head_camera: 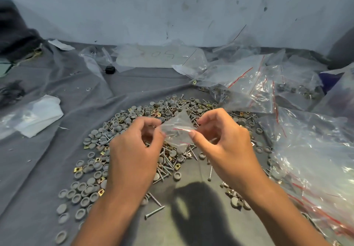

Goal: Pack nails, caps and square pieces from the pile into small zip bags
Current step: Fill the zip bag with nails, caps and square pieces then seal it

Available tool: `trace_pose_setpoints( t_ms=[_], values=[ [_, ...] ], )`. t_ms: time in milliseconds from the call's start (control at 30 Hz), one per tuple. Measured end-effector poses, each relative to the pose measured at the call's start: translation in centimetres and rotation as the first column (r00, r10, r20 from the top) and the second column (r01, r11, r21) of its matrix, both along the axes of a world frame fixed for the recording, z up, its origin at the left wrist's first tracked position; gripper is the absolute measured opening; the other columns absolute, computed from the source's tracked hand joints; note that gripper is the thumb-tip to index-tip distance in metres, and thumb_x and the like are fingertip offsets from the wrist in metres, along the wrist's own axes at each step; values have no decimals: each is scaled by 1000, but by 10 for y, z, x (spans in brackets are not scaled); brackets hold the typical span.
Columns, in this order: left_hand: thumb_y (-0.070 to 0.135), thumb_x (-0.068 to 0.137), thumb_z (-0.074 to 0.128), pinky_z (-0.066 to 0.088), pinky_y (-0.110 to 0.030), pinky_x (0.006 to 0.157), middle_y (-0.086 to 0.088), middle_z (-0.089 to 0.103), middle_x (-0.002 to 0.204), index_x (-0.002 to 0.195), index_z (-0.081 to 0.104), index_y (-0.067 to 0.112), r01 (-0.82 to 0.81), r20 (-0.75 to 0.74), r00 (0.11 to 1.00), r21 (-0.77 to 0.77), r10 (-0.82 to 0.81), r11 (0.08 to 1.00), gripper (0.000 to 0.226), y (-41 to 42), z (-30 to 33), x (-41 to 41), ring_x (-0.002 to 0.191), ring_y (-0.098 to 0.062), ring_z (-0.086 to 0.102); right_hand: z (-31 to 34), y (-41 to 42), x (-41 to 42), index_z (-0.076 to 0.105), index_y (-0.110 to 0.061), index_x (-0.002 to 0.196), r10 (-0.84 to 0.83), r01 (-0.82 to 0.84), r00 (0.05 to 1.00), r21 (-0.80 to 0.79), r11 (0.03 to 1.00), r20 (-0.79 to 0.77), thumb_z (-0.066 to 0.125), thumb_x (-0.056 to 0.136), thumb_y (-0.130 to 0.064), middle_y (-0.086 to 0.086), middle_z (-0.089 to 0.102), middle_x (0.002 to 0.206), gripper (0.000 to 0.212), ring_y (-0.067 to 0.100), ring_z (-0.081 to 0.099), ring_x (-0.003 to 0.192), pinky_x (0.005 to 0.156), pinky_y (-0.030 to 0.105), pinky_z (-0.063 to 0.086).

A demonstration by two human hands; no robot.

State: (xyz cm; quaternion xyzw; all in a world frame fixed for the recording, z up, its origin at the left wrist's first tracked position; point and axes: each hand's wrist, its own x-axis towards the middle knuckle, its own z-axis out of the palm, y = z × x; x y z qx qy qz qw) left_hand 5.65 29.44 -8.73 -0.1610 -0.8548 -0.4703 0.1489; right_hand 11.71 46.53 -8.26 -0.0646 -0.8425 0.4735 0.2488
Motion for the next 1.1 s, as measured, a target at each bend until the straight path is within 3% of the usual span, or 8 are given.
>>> trace_pose_setpoints(
  t_ms=[100,167,333,467,600,767,967,1100],
  values=[
    [30,93,68,46,-16,46,13,70,76,95,48,34,-69,-31,997,-7,69,998,21,-4,-1,-7,62,2,64,-8,6,3,59,-32,96,98,-98,994,0,995,50,75,90,-25,-15,70,85,19,6,67,74,59,11,45],
    [24,94,66,46,-8,50,10,70,78,92,46,33,-90,-53,995,12,90,996,22,-7,1,-9,71,9,65,-16,10,5,59,-33,97,150,-164,980,101,981,133,72,92,-25,-17,67,86,16,3,66,78,63,11,45],
    [17,93,68,41,1,61,17,61,78,91,49,27,-154,-86,984,19,155,988,21,-16,6,-12,81,16,60,-44,-4,9,56,-42,111,155,-394,856,429,813,493,60,91,-57,-22,55,110,25,1,53,99,87,26,51],
    [10,93,65,47,-8,59,9,64,88,97,54,25,-128,-124,985,-40,122,991,19,-16,5,-15,79,-1,65,-49,-11,10,53,-40,110,155,-393,879,501,771,451,57,97,-45,-19,51,109,14,7,48,106,83,28,49],
    [8,95,65,49,-7,70,7,68,97,108,64,19,-137,-211,970,-76,118,988,17,-19,5,-16,81,-6,66,-52,-15,10,51,-41,110,121,-349,904,546,761,409,55,93,-43,-20,48,109,17,8,43,105,81,24,43],
    [2,91,66,42,2,68,10,67,90,107,69,18,-121,-240,967,-132,87,984,22,-20,4,-17,71,-2,62,-58,-30,1,58,-36,122,45,-272,932,610,744,359,56,97,-46,-14,51,118,27,14,43,111,88,29,43],
    [3,89,64,37,1,72,15,63,89,97,73,18,-130,-242,966,-137,94,982,20,-19,2,-19,69,3,56,-66,-38,0,62,-32,107,8,-247,943,680,690,334,60,93,-50,-10,55,105,23,16,49,97,75,30,44],
    [14,92,69,46,-7,77,14,65,95,102,73,20,-114,-243,967,-129,80,985,12,-18,2,-18,77,1,60,-68,-44,1,66,-30,99,-32,-196,956,715,671,292,63,92,-48,-9,58,98,20,16,53,90,71,31,47]
  ],
)
